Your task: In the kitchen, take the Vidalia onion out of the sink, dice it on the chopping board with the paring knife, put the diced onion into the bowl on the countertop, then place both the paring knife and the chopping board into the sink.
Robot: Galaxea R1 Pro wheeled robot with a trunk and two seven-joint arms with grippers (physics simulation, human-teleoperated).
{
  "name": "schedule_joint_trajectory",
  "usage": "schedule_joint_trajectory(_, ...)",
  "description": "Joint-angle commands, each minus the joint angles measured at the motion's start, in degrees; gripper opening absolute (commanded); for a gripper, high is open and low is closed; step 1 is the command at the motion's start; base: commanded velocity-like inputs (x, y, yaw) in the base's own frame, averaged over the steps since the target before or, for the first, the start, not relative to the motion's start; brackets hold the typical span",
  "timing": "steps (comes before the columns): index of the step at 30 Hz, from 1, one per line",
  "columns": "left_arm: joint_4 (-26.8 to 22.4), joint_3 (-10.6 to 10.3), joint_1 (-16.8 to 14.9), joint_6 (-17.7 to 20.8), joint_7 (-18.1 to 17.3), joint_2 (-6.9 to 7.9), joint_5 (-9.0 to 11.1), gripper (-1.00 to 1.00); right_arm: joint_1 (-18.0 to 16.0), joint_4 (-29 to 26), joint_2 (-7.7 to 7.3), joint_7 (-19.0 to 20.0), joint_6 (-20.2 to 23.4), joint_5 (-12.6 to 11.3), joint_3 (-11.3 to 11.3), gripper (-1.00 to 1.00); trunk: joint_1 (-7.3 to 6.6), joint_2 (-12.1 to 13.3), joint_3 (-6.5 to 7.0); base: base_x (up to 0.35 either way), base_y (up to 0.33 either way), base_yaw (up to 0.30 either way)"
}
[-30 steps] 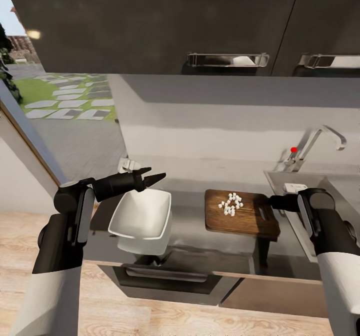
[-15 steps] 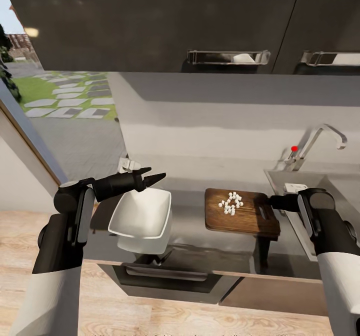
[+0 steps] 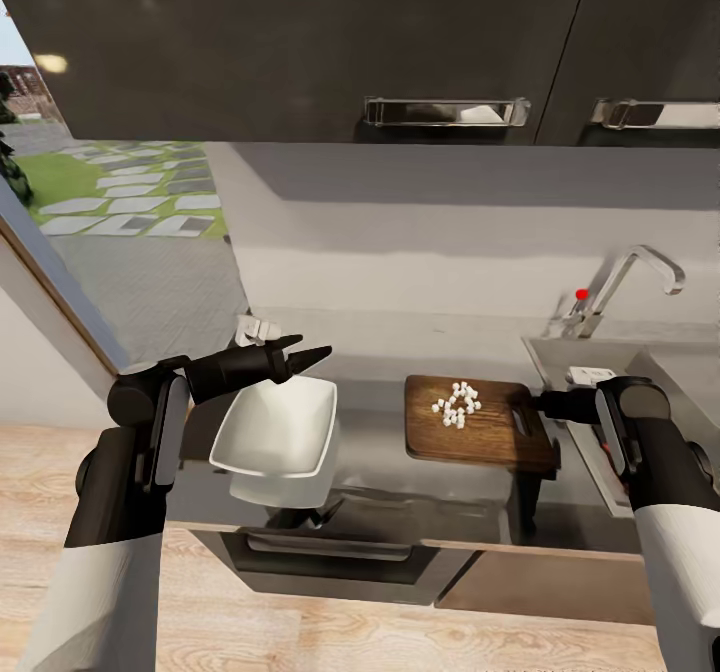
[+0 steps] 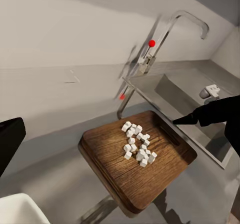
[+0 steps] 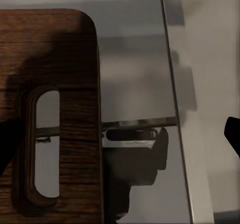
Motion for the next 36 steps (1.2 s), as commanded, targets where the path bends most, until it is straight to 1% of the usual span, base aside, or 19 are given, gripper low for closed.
schedule_joint_trajectory(1, 0.0, 0.1, -0.1, 0.5, -0.1, -0.05, 0.2, 1.0, -0.1, 0.0, 0.0, 0.6, 0.2, 0.6, 0.0, 1.0, 0.03, -0.1, -0.11, 0.0, 0.0, -0.03)
schedule_joint_trajectory(17, 0.1, 0.1, -0.1, 0.5, -0.1, -0.05, 0.2, 1.0, -0.1, 0.0, 0.0, 0.6, 0.2, 0.6, 0.0, 1.0, 0.03, -0.1, -0.82, 0.0, 0.0, -0.003)
schedule_joint_trajectory(30, 0.1, 0.1, -0.1, 0.5, -0.1, -0.05, 0.2, 1.0, -0.1, 0.0, 0.0, 0.6, 0.2, 0.6, 0.0, 1.0, 0.03, -0.1, -1.92, 0.0, 0.0, 0.0)
schedule_joint_trajectory(36, 0.1, 0.1, -0.1, 0.5, -0.1, -0.05, 0.2, 1.0, -0.1, 0.0, 0.0, 0.6, 0.2, 0.6, 0.0, 1.0, 0.03, -0.1, -2.04, 0.0, 0.0, 0.0)
